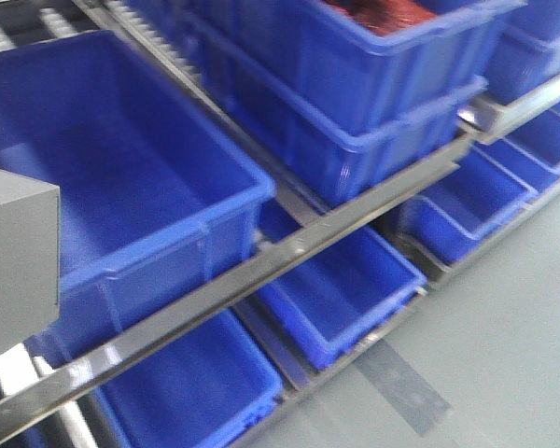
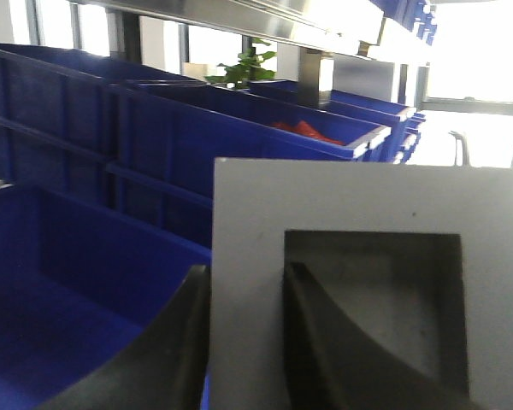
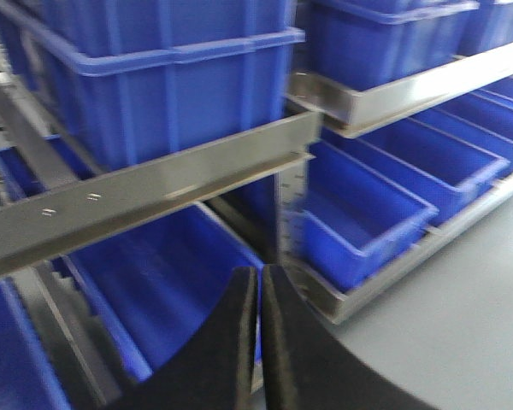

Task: Sort gray base to blue bin
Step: 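Turn and stop facing the rack of open blue bins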

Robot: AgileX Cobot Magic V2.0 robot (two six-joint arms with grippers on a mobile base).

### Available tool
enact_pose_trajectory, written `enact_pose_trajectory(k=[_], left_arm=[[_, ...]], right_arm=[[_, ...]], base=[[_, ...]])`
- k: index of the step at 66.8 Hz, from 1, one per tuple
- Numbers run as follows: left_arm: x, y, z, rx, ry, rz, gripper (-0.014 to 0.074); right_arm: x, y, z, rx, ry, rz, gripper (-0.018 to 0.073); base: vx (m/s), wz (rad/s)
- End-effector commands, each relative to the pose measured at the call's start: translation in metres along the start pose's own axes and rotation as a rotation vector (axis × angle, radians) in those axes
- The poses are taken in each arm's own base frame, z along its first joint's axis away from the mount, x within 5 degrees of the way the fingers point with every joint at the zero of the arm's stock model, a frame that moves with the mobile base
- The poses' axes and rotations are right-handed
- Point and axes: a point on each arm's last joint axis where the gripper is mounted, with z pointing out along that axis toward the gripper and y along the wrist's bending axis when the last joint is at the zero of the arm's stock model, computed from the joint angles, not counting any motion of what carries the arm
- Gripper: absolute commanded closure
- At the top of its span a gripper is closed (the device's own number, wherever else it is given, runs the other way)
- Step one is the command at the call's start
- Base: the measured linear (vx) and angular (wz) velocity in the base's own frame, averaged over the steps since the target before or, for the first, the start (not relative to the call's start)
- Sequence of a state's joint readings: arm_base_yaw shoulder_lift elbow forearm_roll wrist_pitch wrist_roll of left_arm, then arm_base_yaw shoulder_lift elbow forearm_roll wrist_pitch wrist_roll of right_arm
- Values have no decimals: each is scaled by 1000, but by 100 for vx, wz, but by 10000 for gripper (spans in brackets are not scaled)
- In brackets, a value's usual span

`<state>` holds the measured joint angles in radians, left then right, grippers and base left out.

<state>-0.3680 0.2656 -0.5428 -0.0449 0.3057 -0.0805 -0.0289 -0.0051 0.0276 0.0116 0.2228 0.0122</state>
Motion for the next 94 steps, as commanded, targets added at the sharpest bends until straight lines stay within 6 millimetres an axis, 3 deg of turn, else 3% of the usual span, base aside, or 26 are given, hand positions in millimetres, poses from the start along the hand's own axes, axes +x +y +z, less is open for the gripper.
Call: enact_pose_trajectory(k=[1,49,94], left_arm=[[-19,-2,-2,12,-129,-16,603],[-19,-2,-2,12,-129,-16,603],[-19,-2,-2,12,-129,-16,603]], right_arm=[[-5,0,1,3,-53,-16,564],[-5,0,1,3,-53,-16,564],[-5,0,1,3,-53,-16,564]], base=[[19,74],[17,64],[6,24]])
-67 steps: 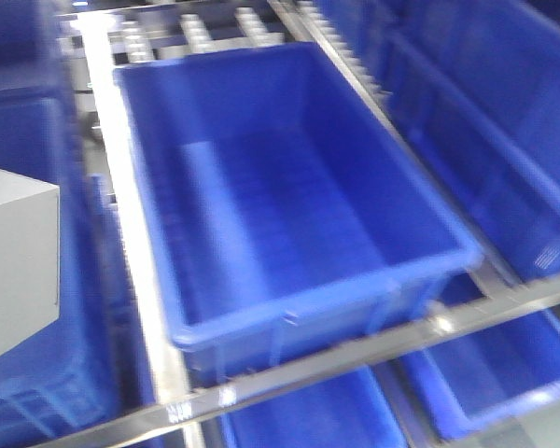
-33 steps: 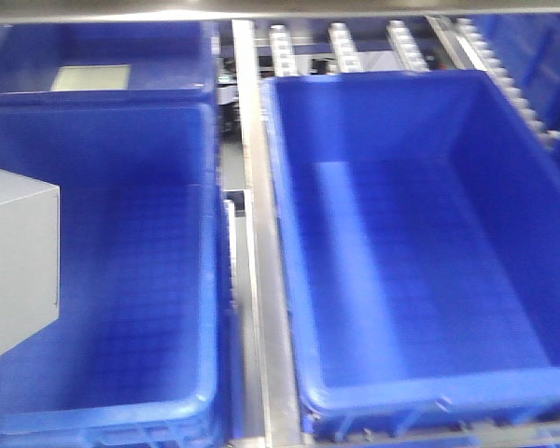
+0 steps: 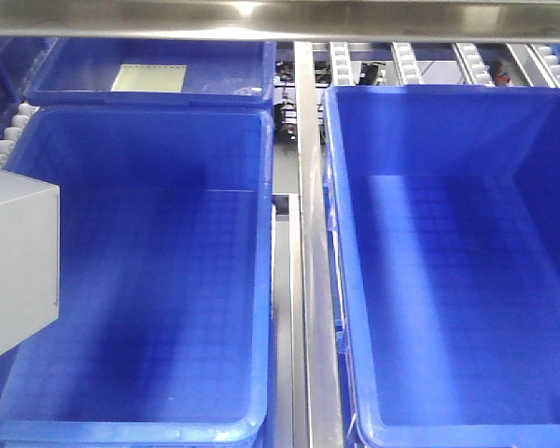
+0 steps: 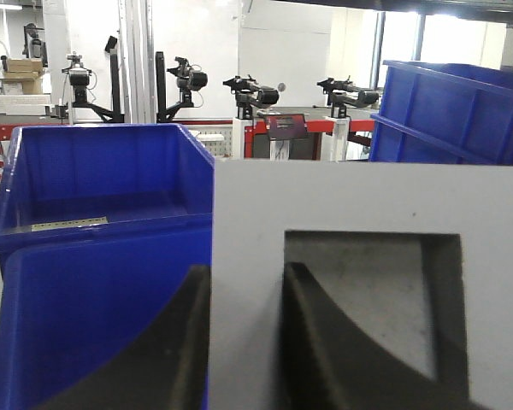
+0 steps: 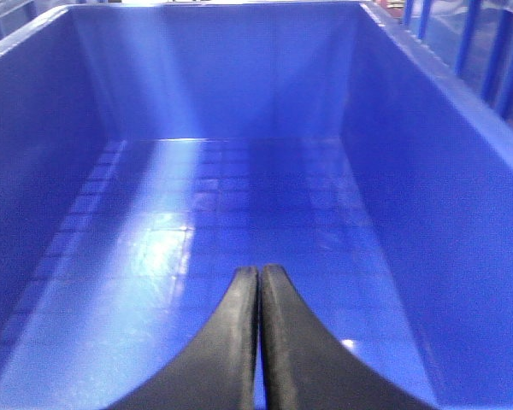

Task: Sort gray base to blue bin
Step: 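Turn and stop facing the rack of open blue bins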

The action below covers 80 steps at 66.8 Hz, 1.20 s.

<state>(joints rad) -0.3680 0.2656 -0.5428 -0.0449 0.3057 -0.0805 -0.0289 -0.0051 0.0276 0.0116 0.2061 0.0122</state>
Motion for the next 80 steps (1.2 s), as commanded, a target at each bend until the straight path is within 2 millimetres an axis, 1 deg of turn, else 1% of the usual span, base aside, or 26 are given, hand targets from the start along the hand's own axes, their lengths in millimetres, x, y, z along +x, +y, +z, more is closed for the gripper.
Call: enact_pose_trajectory(k=[1,80], left_arm=[[-19,-2,-2,12,-129,-16,603],[-20,-2,-2,16,-146,-26,603]], right_arm=[[-4,0,1,3,-36,-16,564],[-4,0,1,3,-36,-16,564]], base=[[3,10],[0,1]])
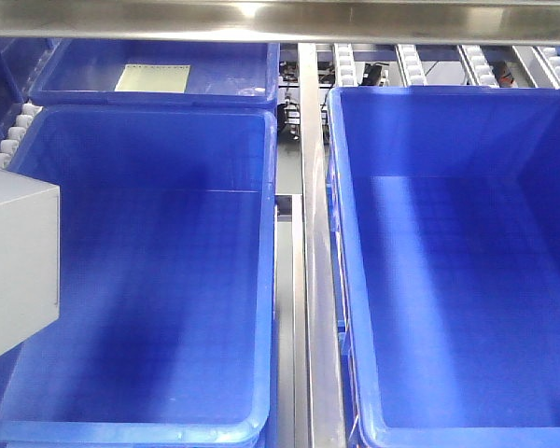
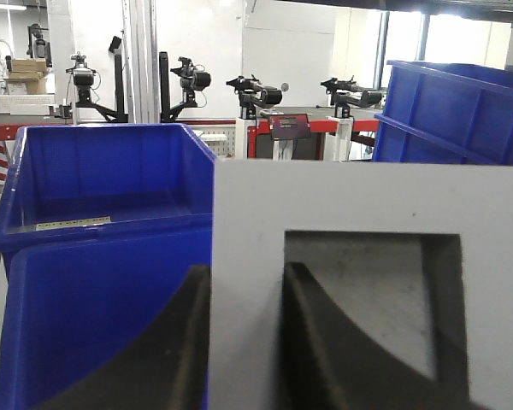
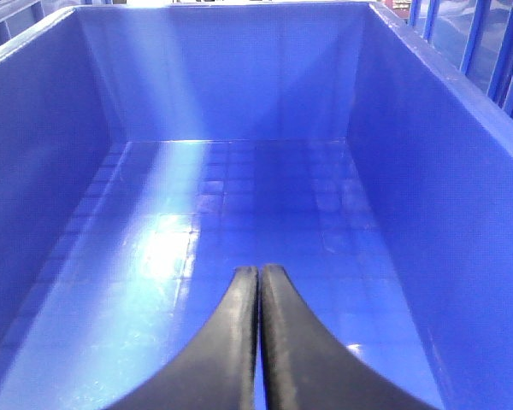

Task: Sort gray base to blue bin
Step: 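Turn and stop facing the rack of open blue bins, then swing the left arm over the farther blue bin and lower the base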

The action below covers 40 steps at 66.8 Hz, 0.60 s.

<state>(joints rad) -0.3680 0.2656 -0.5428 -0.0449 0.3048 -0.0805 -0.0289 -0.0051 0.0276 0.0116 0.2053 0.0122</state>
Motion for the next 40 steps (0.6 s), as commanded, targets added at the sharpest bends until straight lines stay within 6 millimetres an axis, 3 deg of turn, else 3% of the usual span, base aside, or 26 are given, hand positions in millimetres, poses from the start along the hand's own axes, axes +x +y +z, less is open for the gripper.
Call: enact_pose_trajectory(k=[1,9,16,30,40], left_arm=[[-20,-2,-1,16,-148,-27,603],[-19,-3,5,23,-129,-72,603],[-13,-3,23,24,-56,-127,603],[-1,-5,69,42,94,-87,603],[4,-21,104,128,184,-75,603]], right_arm=[[-3,0,1,3,-35,-16,564],[-3,0,1,3,-35,-16,564],[-3,0,1,3,-35,-16,564],[-3,0,1,3,-35,-16,564],[-3,0,1,3,-35,-16,564]], base=[[0,0],[0,0],[0,0],[0,0],[0,0]])
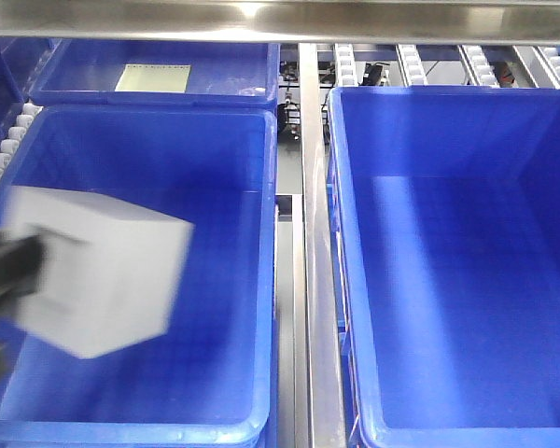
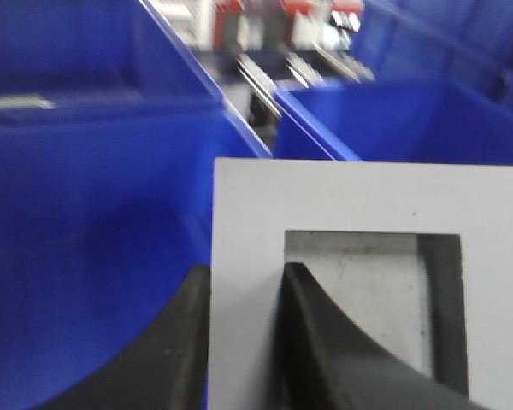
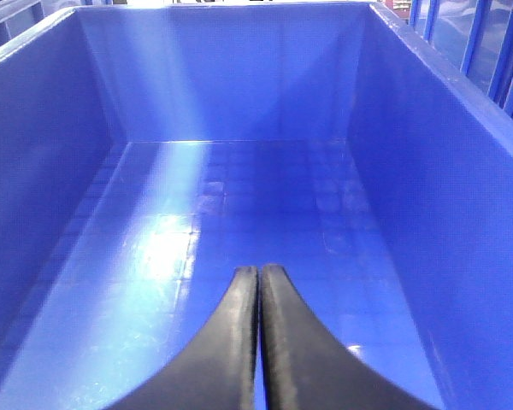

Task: Sort gray base to blue bin
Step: 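Swing the left arm over the farther blue bin and lower the base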

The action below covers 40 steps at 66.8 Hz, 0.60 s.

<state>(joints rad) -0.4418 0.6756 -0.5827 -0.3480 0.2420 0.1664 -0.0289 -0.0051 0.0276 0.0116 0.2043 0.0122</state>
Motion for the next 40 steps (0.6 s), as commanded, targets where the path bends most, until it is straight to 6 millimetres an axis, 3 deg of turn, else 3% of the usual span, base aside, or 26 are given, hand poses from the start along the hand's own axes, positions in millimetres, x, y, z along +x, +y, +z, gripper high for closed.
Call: enact_pose_trajectory(k=[1,12,40], left_arm=[[-28,-10,14,44,-120,-3,603],[-31,-38,55,150,-54,46,603],[-35,-148,157,385,22,134,603]], right_arm=[[-3,0,1,3,-34,-16,564],[-3,0,1,3,-34,-16,564],[-3,0,1,3,-34,-16,564]], base=[[0,0],[0,0],[0,0]])
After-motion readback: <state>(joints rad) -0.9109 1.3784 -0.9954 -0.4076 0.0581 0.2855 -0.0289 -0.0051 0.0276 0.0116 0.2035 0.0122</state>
